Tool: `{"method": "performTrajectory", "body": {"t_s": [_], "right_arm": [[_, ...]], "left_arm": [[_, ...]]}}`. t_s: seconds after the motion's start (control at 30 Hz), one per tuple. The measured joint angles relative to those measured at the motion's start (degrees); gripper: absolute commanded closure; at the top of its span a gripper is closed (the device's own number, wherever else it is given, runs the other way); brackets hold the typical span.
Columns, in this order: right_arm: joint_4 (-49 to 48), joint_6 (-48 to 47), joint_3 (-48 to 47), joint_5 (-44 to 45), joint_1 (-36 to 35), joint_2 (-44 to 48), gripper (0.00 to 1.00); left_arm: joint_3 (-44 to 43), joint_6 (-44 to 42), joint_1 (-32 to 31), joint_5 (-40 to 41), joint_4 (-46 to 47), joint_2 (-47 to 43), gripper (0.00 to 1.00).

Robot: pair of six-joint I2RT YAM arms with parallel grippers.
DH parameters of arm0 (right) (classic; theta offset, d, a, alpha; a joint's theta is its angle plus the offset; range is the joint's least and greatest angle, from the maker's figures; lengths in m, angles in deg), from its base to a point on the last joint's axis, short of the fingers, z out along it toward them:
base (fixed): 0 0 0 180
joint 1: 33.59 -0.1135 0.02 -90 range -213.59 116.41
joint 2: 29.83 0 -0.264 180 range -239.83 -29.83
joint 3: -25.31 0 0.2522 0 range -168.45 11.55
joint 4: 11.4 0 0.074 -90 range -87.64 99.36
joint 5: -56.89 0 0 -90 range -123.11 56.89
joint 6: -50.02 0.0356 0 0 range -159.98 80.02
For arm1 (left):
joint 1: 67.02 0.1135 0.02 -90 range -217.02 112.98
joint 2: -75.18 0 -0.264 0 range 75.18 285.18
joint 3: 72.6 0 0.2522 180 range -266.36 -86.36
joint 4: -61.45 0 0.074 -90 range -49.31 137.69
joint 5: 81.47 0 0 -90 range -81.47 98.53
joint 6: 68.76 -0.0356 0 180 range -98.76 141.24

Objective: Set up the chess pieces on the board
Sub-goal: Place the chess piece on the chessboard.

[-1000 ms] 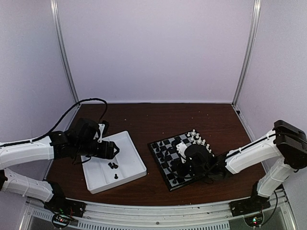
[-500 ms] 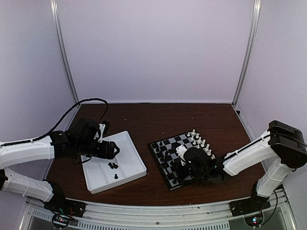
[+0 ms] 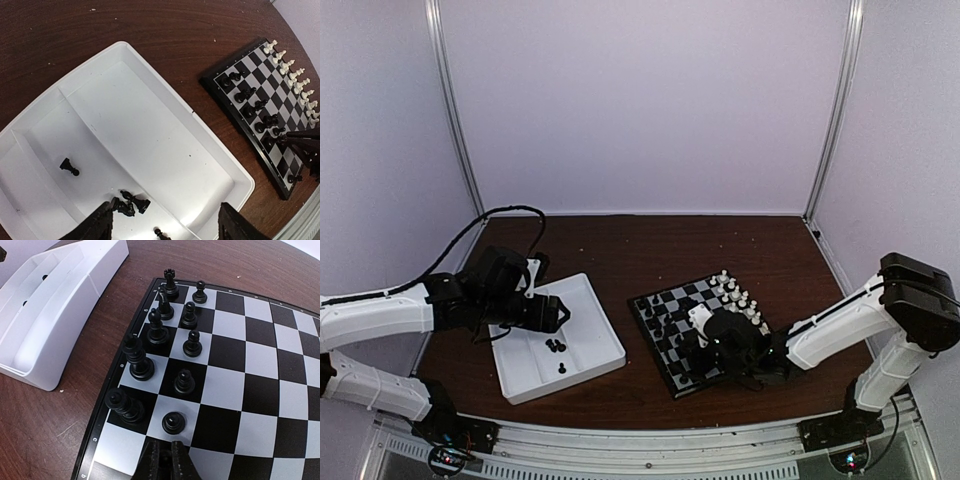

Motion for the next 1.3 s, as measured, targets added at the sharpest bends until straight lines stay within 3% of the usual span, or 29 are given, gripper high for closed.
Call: {"method": "performTrajectory", "body": {"t_s": [0.4,0.53,0.73,1.1,1.3], "right_arm": [[0.2,0.0,0.8,1.2,-0.7,0.8,0.87],[0.4,0.3,0.8,1.2,-1.0,0.8,0.68],[1.7,-0.2,0.8,2.3,-1.3,1.3,0.64],[9.3,-1.6,-0.6,5.0,-1.3,15.5,0.59],[16.2,-2.6,-3.7,6.5,-1.3,20.6,0.58]], "left_arm": [[0.0,0.0,0.0,-0.2,0.0,0.0,0.28],[0.0,0.0,0.0,-0.3,0.0,0.0,0.28],[0.0,0.0,0.0,-0.3,0.0,0.0,0.28],[0.0,0.6,0.0,0.0,-1.0,-0.1,0.28],[-0.4,2.7,1.5,-0.5,-3.4,2.1,0.46]]}}
